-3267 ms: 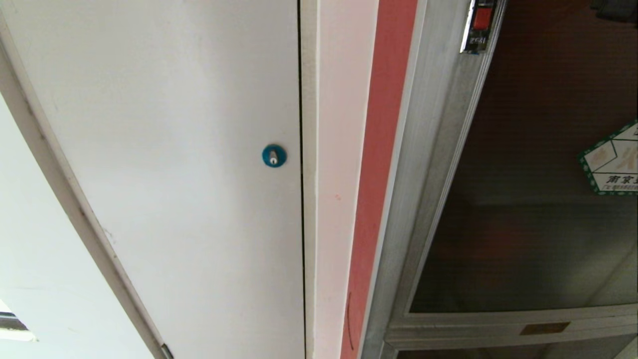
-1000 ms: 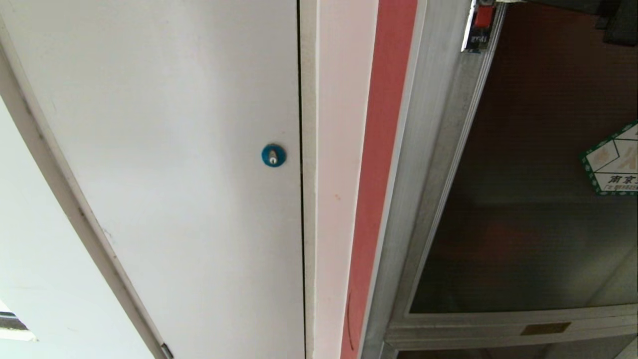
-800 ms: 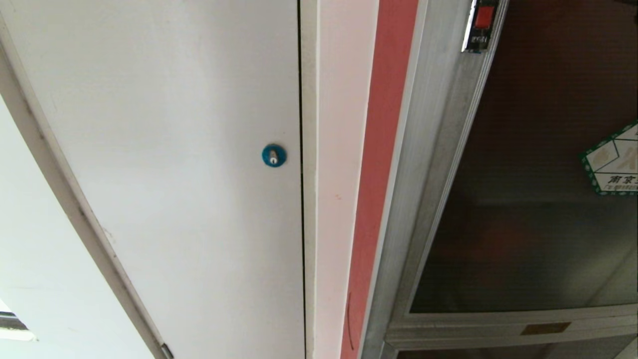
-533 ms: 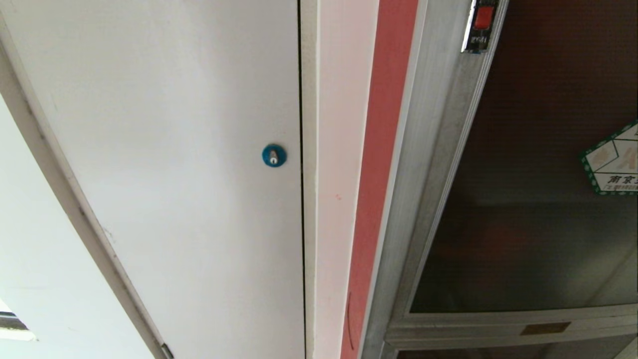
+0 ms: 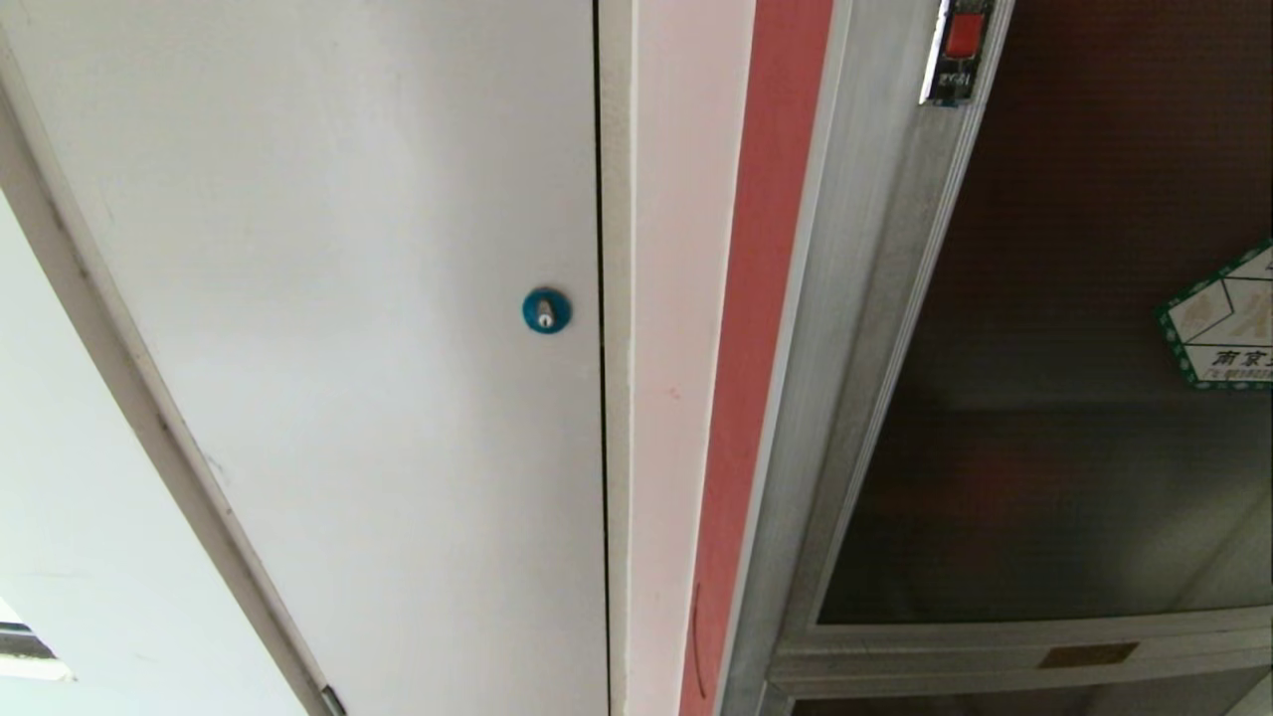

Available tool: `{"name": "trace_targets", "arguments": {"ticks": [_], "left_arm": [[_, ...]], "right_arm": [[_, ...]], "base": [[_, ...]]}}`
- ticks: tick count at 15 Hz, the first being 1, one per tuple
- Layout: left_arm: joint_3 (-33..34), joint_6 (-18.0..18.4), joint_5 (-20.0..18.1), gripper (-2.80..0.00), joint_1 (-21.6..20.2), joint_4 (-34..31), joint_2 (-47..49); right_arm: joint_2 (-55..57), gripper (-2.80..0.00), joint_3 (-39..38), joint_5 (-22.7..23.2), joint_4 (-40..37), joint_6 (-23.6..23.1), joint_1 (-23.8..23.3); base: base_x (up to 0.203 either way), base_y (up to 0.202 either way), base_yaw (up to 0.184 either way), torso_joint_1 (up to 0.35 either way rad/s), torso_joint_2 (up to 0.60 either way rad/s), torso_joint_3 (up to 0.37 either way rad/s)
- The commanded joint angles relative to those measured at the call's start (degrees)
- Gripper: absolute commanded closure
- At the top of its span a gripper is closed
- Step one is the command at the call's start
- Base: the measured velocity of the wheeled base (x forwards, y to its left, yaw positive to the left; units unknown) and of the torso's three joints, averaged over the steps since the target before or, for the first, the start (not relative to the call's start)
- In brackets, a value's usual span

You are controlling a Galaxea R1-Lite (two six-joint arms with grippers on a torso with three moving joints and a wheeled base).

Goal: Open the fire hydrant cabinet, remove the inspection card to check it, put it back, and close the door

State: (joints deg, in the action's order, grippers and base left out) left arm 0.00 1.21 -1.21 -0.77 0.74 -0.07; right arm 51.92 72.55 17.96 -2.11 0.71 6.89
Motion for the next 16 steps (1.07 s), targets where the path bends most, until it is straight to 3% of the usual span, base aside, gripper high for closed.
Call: {"name": "trace_targets", "arguments": {"ticks": [1, 6, 10, 13, 16], "left_arm": [[0.44, 0.02, -0.02, 0.00, -0.02, 0.05, 0.07], [0.36, 0.02, -0.02, 0.00, -0.02, 0.05, 0.07], [0.44, 0.02, -0.02, 0.00, -0.02, 0.05, 0.07], [0.44, 0.02, -0.02, 0.00, -0.02, 0.05, 0.07], [0.44, 0.02, -0.02, 0.00, -0.02, 0.05, 0.07]], "right_arm": [[-11.44, 0.00, -4.68, 0.47, -0.75, 0.75, -4.46], [-26.53, 0.00, -8.24, 2.59, -14.97, 1.12, -6.40], [-33.76, 0.00, -14.64, 4.70, -17.88, 1.12, -6.45], [-40.72, 0.00, -21.97, 2.88, -17.70, 0.97, -6.50], [-46.04, 0.00, -32.03, -2.48, -16.69, -0.20, -6.62]], "base": [[0.000, 0.000, 0.000, 0.000, 0.00, 0.000], [0.000, 0.000, 0.000, 0.000, 0.00, 0.000], [0.000, 0.000, 0.000, 0.000, 0.00, 0.000], [0.000, 0.000, 0.000, 0.000, 0.00, 0.000], [0.000, 0.000, 0.000, 0.000, 0.00, 0.000]]}}
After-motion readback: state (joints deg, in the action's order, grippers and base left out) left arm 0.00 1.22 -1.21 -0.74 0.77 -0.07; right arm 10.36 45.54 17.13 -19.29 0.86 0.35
